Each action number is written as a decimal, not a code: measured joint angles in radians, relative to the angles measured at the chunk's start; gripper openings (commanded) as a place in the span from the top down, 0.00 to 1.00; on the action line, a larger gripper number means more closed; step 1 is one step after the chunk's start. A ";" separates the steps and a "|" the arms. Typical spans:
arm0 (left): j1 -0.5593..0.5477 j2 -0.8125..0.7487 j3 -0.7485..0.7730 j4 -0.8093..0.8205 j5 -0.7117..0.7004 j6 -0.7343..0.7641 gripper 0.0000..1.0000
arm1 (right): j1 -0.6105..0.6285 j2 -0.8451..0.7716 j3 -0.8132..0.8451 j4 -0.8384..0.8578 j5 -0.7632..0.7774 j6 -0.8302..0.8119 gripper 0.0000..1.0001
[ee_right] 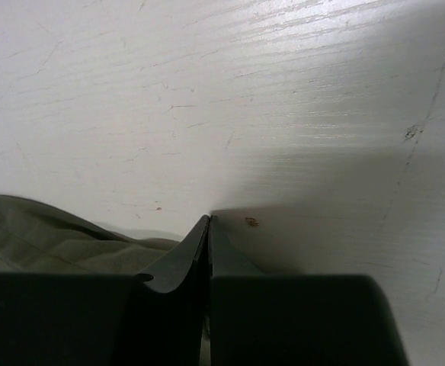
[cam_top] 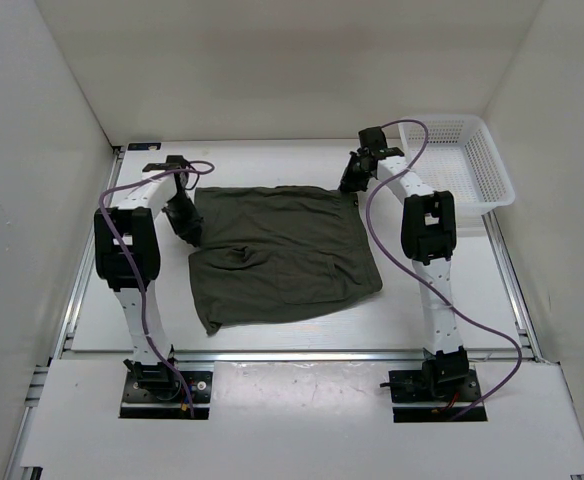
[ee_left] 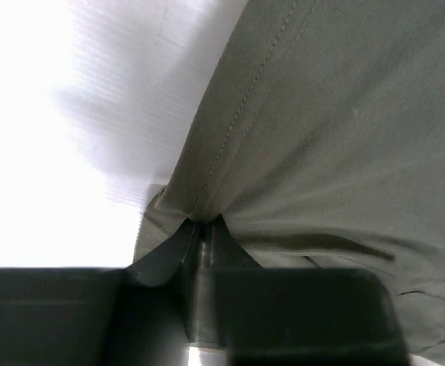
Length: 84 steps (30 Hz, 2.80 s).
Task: Fold and stack the shorts
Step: Flatten the shorts out, then fold the shorts
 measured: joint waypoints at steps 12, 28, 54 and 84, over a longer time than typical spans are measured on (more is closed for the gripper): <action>0.008 -0.044 0.033 -0.027 0.003 0.002 0.07 | -0.008 -0.245 -0.202 -0.012 0.027 -0.008 0.29; -0.201 -0.845 -0.826 0.001 0.153 -0.292 0.06 | 0.058 -1.299 -1.296 0.067 0.047 0.034 0.32; -0.303 -0.723 -0.933 0.183 0.036 -0.473 0.87 | -0.093 -1.598 -1.759 0.097 -0.198 0.292 0.27; -0.272 -0.601 -0.153 -0.114 -0.176 -0.384 0.90 | -0.073 -1.201 -1.223 0.229 -0.071 0.206 1.00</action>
